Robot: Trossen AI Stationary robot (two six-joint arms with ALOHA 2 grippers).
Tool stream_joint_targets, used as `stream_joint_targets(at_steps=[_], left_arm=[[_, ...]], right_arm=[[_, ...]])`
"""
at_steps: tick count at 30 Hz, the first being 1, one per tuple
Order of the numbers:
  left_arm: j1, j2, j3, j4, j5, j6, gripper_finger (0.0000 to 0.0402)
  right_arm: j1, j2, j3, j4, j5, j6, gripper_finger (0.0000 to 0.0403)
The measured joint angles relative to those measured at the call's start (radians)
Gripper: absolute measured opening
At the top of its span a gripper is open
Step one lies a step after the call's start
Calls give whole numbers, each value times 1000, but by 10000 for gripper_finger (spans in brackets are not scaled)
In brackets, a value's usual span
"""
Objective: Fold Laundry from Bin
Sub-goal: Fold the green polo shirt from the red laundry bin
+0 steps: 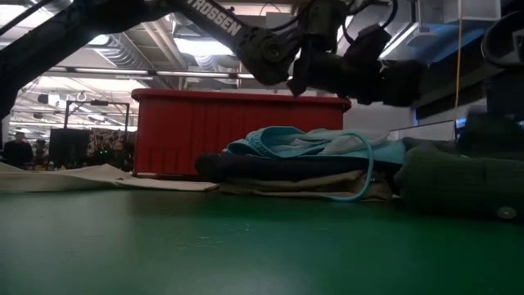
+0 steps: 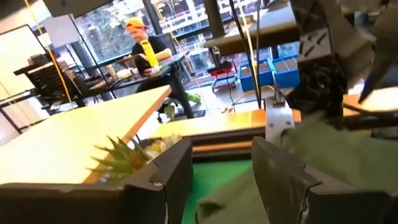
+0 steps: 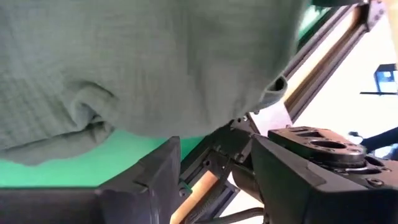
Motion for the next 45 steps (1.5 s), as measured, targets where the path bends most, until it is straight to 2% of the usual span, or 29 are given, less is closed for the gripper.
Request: stream_joint_targets(at_steps=[4,8,17,20,25,29,38,42,45], left_arm=[[-15,0,55,-10,43,2,161],[-44,-1,126,-105,95,4,158],[-121,-1,298,-568,113,-25,140],[-157,-1,317,-678,144,-35,133],[-222,-1,317,-769,203,-127,124],[-276,-1,317,-855,206,-152,117],[-331,67,315,-834,94,-171,103],[-331,90,314,-764,5,-208,95],[-323,110,319,-714,0,-238,87]], right_arm=[[0,-65,0,-2,-1,0,198],[0,-138,0,-1,0,21,198],[0,-226,0,31,2,29,198],[0,-226,0,64,2,0,198],[0,-226,0,113,33,-43,198],[0,-226,0,152,68,-78,198],[0,-226,0,222,98,-90,198],[0,-226,0,237,98,-91,198],[0,-226,0,241,106,-107,198]])
